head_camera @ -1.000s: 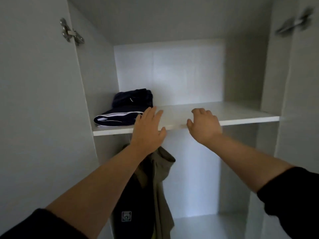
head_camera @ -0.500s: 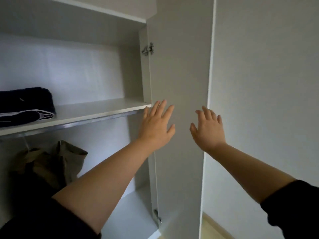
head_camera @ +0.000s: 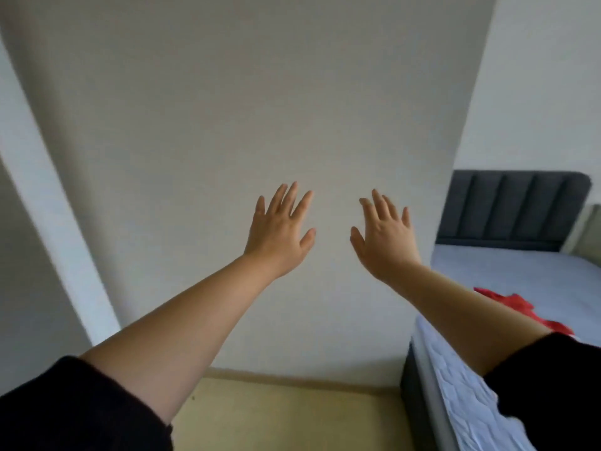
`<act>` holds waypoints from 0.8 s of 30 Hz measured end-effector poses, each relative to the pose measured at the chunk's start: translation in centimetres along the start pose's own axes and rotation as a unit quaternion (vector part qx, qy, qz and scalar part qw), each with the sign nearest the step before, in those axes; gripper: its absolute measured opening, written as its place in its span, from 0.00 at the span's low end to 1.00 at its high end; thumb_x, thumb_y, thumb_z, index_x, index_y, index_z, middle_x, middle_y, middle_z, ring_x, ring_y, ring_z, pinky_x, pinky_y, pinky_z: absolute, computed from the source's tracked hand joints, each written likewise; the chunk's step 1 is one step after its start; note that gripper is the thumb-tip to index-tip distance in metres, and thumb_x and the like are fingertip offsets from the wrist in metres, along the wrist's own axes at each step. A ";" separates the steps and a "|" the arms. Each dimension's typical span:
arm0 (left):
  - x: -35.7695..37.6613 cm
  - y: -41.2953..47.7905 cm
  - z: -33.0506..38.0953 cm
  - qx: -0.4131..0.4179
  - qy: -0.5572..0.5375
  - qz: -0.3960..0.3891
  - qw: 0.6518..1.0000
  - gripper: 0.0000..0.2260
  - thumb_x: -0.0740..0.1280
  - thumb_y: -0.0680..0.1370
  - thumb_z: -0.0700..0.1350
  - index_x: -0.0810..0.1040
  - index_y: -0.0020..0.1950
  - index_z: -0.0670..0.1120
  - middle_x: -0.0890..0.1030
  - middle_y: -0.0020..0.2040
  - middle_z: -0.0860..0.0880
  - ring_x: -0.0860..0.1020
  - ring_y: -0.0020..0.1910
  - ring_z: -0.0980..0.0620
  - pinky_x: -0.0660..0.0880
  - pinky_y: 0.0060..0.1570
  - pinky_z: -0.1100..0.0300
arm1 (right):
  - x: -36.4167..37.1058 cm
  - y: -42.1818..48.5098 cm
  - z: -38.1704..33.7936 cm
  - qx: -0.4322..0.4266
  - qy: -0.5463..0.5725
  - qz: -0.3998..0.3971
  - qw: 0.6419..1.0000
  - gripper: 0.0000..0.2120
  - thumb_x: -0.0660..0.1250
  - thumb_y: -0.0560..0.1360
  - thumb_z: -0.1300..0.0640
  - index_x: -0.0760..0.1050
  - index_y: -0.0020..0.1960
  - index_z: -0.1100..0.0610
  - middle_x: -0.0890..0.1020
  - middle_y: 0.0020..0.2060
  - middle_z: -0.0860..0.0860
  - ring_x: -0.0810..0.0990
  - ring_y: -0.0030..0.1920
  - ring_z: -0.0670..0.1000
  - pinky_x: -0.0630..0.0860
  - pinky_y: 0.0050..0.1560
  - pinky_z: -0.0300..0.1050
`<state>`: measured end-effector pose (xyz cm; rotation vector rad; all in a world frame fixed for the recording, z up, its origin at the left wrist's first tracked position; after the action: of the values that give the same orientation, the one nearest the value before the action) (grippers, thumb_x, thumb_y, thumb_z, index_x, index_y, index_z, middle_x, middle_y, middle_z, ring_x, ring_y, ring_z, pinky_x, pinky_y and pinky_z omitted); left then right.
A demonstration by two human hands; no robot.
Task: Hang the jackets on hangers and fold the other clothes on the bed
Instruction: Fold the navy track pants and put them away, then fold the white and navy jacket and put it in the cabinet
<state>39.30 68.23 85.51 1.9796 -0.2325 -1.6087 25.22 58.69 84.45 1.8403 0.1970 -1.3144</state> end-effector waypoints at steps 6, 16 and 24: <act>5.6 4.6 20.8 0.115 -0.080 -0.022 0.990 0.28 0.51 0.81 0.56 0.46 0.79 0.49 0.46 0.79 0.46 0.44 0.78 0.46 0.46 0.73 0.43 | -2.2 -7.0 20.7 0.131 -0.072 -0.030 0.988 0.28 0.52 0.81 0.45 0.52 0.77 0.56 0.51 0.78 0.54 0.48 0.77 0.55 0.45 0.75 0.60; 17.4 11.9 36.7 0.237 -0.163 -0.067 0.955 0.28 0.52 0.81 0.56 0.45 0.79 0.51 0.45 0.79 0.48 0.44 0.78 0.47 0.46 0.74 0.43 | 2.4 -10.3 38.6 0.288 -0.094 -0.026 0.953 0.28 0.56 0.81 0.49 0.51 0.77 0.57 0.50 0.78 0.55 0.47 0.77 0.55 0.44 0.75 0.57; 29.6 20.9 42.8 0.298 -0.238 -0.148 0.913 0.29 0.54 0.81 0.55 0.47 0.79 0.50 0.49 0.79 0.46 0.48 0.77 0.47 0.52 0.73 0.44 | 10.2 -6.5 48.2 0.380 -0.106 -0.058 0.917 0.27 0.57 0.80 0.50 0.56 0.75 0.58 0.55 0.77 0.57 0.52 0.77 0.57 0.48 0.75 0.58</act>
<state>11.27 23.44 66.79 2.0746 -0.7131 -2.4391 -7.97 25.62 67.96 2.3066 -0.3860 -1.8289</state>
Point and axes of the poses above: each hand's wrist, its own y-axis towards the middle knuckle, its own x-axis out of the palm, z = x × y, the point moved 6 cm from there along y, towards the middle knuckle
